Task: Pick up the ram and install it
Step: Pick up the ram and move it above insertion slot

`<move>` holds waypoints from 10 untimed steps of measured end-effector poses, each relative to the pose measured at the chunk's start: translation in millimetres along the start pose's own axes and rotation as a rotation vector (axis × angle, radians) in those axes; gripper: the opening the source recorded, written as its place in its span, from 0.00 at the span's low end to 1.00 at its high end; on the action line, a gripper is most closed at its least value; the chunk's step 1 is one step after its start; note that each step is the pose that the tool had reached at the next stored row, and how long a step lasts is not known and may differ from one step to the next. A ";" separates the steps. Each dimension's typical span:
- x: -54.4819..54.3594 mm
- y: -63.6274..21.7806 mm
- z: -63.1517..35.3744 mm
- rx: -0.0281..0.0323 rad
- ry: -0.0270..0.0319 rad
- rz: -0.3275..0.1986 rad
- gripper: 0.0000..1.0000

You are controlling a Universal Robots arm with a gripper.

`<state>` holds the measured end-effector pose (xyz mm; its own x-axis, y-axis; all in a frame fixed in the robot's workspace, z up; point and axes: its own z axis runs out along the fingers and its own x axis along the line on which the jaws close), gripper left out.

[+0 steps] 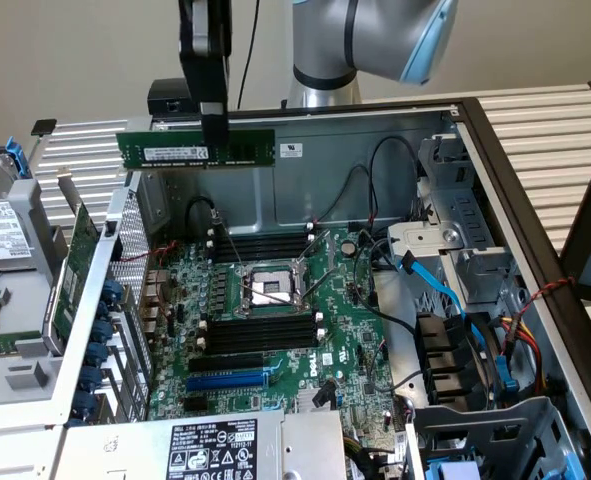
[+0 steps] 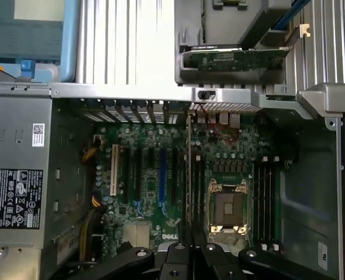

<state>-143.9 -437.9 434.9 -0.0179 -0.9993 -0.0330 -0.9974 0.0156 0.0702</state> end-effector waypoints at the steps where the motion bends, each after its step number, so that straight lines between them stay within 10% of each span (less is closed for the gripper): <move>1: -0.1 -3.5 0.0 -0.0001 0.0001 -0.001 0.12; 10: -15.7 -14.6 2.6 -0.0004 0.0007 -0.009 0.12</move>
<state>-129.2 -422.3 431.8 -0.0090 -0.9994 -0.0329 -0.9975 0.0067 0.0703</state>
